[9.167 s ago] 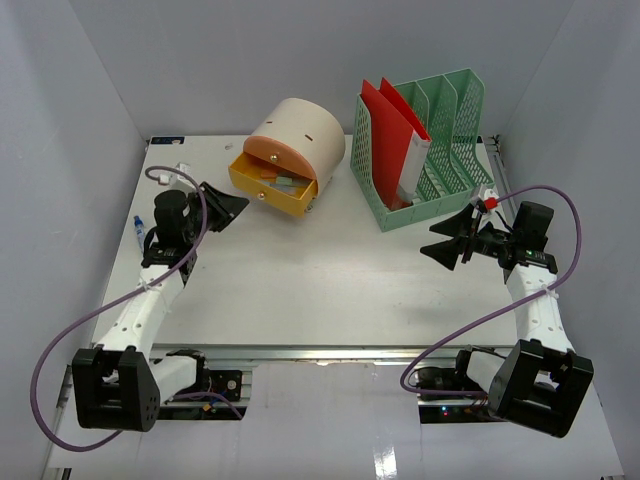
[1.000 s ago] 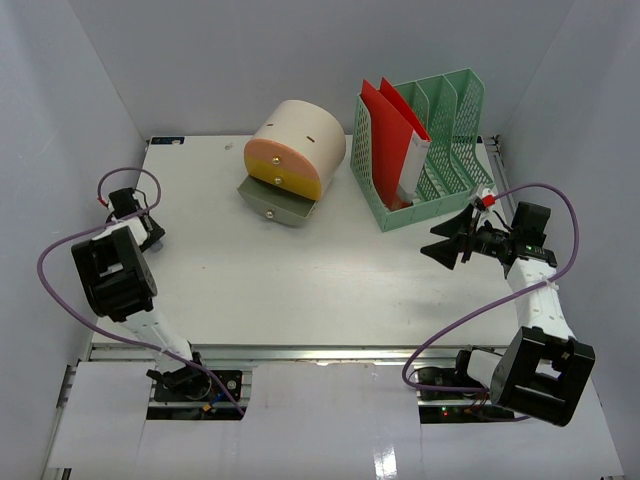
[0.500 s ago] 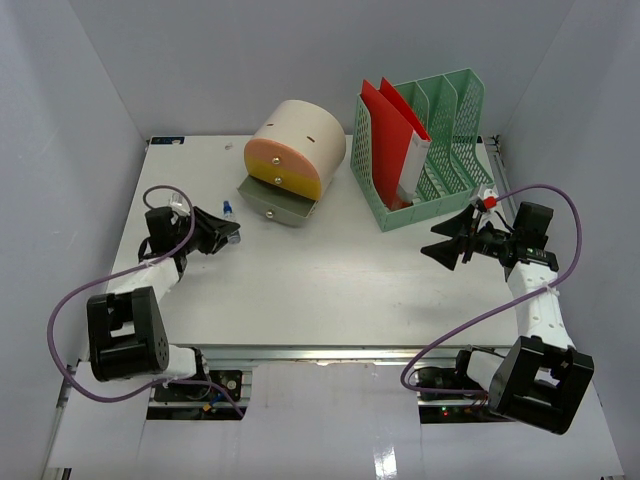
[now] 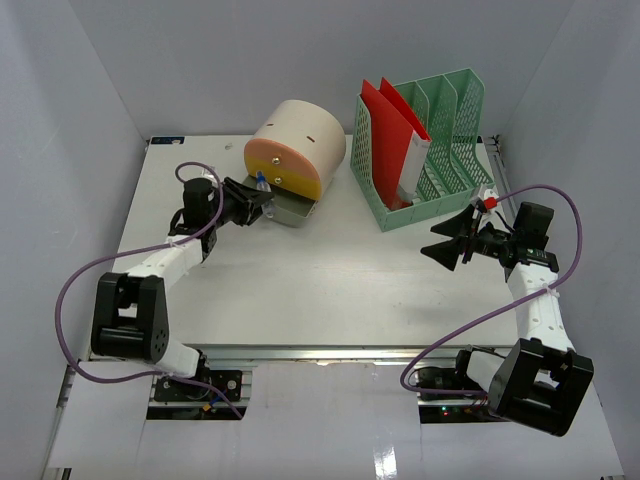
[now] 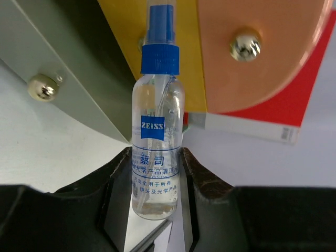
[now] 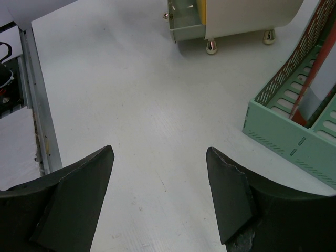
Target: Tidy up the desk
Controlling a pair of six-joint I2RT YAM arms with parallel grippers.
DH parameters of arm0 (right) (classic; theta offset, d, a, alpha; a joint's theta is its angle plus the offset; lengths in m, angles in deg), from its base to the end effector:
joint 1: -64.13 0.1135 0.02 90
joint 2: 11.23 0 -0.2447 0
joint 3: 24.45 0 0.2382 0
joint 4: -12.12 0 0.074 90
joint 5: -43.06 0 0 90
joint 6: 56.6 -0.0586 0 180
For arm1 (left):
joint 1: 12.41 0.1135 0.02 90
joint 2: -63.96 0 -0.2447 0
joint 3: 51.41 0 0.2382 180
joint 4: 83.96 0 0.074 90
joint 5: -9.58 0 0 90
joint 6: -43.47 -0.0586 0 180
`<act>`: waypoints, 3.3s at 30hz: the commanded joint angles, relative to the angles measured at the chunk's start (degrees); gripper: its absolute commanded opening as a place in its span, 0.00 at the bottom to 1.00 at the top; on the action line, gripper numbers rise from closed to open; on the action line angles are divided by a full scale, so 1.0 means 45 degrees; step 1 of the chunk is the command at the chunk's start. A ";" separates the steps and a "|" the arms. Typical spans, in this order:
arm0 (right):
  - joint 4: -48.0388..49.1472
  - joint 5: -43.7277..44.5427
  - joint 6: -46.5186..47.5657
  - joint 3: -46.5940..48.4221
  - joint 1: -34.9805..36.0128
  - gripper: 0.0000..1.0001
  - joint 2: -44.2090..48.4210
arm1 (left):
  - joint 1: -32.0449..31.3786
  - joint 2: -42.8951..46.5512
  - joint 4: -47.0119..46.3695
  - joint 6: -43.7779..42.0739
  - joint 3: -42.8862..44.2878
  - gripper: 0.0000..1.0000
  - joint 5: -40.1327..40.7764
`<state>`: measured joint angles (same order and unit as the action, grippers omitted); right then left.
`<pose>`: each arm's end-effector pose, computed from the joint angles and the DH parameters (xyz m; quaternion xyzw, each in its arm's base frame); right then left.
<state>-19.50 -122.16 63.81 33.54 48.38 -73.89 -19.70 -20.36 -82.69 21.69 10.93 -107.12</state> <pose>0.2240 -0.0043 0.2588 -0.3636 0.6658 0.3606 0.5427 0.3267 -0.0683 0.2180 -0.3025 0.7647 -0.4802 0.3051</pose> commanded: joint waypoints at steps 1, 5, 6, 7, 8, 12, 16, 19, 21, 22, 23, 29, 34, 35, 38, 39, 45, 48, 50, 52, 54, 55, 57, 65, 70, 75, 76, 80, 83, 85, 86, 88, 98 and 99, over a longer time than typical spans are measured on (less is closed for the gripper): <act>-0.0120 -0.0282 0.0077 0.0376 -0.0041 0.77 0.0207 | -0.0558 -0.0530 0.0355 0.1326 0.1113 0.12 0.1994; -0.0120 -0.0291 0.0082 0.0376 -0.0036 0.77 0.0193 | -0.0914 -0.1009 0.0995 0.2059 0.1762 0.13 0.3066; -0.0120 -0.0283 0.0090 0.0376 -0.0036 0.77 0.0192 | -0.0985 -0.1133 0.1024 0.2210 0.1947 0.13 0.3245; -0.0120 -0.0277 0.0097 0.0376 -0.0036 0.77 0.0192 | -0.1051 -0.1267 0.1079 0.2371 0.2103 0.13 0.3422; -0.0120 -0.0277 0.0097 0.0376 -0.0036 0.77 0.0192 | -0.1104 -0.1426 0.1197 0.2557 0.2184 0.14 0.3595; -0.0120 -0.0276 0.0097 0.0376 -0.0036 0.77 0.0192 | -0.1314 -0.2117 0.2438 0.2942 0.3355 0.16 0.4240; -0.0120 -0.0257 0.0097 0.0395 -0.0055 0.77 0.0192 | -0.1469 -0.2690 0.2821 0.2913 0.3847 0.24 0.4346; -0.0110 -0.0248 0.0106 0.0395 -0.0055 0.77 0.0212 | -0.1504 -0.2922 0.2795 0.2908 0.3919 0.45 0.4340; -0.0120 -0.0257 0.0116 0.0395 -0.0055 0.77 0.0212 | -0.1545 -0.2883 0.2665 0.2845 0.3860 0.57 0.4391; -0.0120 -0.0257 0.0116 0.0395 -0.0055 0.77 0.0212 | -0.1563 -0.2848 0.2612 0.2758 0.3825 0.59 0.4391; -0.0133 -0.0269 0.0116 0.0383 -0.0055 0.77 0.0212 | -0.1564 -0.2783 0.2521 0.2726 0.3772 0.61 0.4342; -0.0140 -0.0276 0.0136 0.0376 -0.0055 0.77 0.0230 | -0.1564 -0.2457 0.2027 0.2519 0.3723 0.67 0.4106; -0.0381 -0.0433 0.0583 0.0346 -0.0055 0.77 0.0221 | -0.1584 -0.1694 0.1262 0.1851 0.3603 0.67 0.3547; -0.0548 -0.0558 0.0852 0.0354 -0.0055 0.77 0.0229 | -0.1584 -0.1426 0.0993 0.1490 0.3527 0.67 0.3362; -0.1834 -0.1034 0.2659 0.0471 -0.0041 0.77 0.0190 | -0.1551 -0.0077 0.0169 -0.0998 0.2869 0.68 0.2668; -0.2326 -0.1197 0.3320 0.0512 -0.0036 0.78 0.0164 | -0.1545 0.0406 0.0015 -0.1575 0.2593 0.70 0.2466; -0.6007 -0.0405 0.8269 0.1354 0.2280 0.79 -0.0335 | -0.1330 0.4373 0.1388 -0.6201 0.0093 0.88 0.1129; -0.4200 0.2748 0.6579 0.1434 0.5225 0.78 -0.0206 | -0.1272 0.6949 0.3041 -0.7431 -0.1605 0.90 0.1010; -0.2138 0.4439 0.5075 0.1593 0.7491 0.78 -0.0330 | -0.1207 0.8013 0.4215 -0.7818 -0.2084 0.90 0.1363; -0.1463 0.6697 0.4523 0.2319 0.9575 0.76 -0.1001 | -0.1163 0.9579 0.5331 -0.8086 -0.2587 0.91 0.1721; -0.1351 0.8271 0.4026 0.3212 1.1118 0.75 -0.2507 | -0.1173 1.0849 0.6405 -0.8148 -0.2879 0.92 0.2260; -0.1336 0.8895 0.4004 0.3736 1.1625 0.73 -0.3105 | -0.1173 1.1351 0.6778 -0.8145 -0.2897 0.93 0.2474; -0.1002 1.0604 0.3555 0.5230 1.3062 0.68 -0.4890 | -0.1154 1.2677 0.7568 -0.8033 -0.2897 0.95 0.2903; -0.0839 1.3523 0.1167 1.1872 1.5278 0.47 -1.1096 | -0.1154 1.6150 0.9924 -0.6778 -0.2861 0.98 0.3888; -0.0281 1.4145 -0.0260 1.4347 1.5371 0.43 -1.3674 | -0.1154 1.6834 1.0662 -0.6566 -0.2628 0.98 0.4199; 0.0780 1.5275 -0.1523 1.5708 1.5472 0.41 -1.5513 | -0.1154 1.7488 1.1201 -0.6233 -0.2526 0.98 0.4333; 0.1011 1.5560 -0.1579 1.5782 1.5472 0.41 -1.5735 | -0.1154 1.7562 1.1229 -0.6178 -0.2535 0.98 0.4333; 0.1587 1.7300 -0.1665 1.6337 1.5421 0.40 -1.6649 | -0.1154 1.7718 1.1314 -0.6039 -0.2542 0.98 0.4219; 0.2039 1.8800 -0.1605 1.6449 1.5196 0.41 -1.7027 | -0.1154 1.7719 1.1389 -0.6093 -0.2470 0.98 0.4196; 0.2712 1.9734 -0.1429 1.6257 1.4988 0.44 -1.6999 | -0.1154 1.7704 1.1431 -0.6115 -0.2450 0.98 0.4213; 0.3030 2.0196 -0.1323 1.6130 1.4881 0.47 -1.6953 | -0.1154 1.7723 1.1446 -0.6106 -0.2448 0.98 0.4205; 0.3412 2.0662 -0.1093 1.5897 1.4682 0.53 -1.6838 | -0.1154 1.7757 1.1455 -0.6066 -0.2464 0.98 0.4212; 0.3635 2.0549 -0.0601 1.5485 1.4247 0.71 -1.6406 | -0.1154 1.7716 1.1299 -0.5810 -0.2604 0.98 0.4137; 0.3642 2.0544 -0.0618 1.5437 1.4230 0.72 -1.6366 | -0.1154 1.7722 1.1299 -0.5780 -0.2604 0.98 0.4137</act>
<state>-6.95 -32.32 59.84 103.87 113.27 -151.41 -25.23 59.31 -31.88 -5.04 -2.13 -88.47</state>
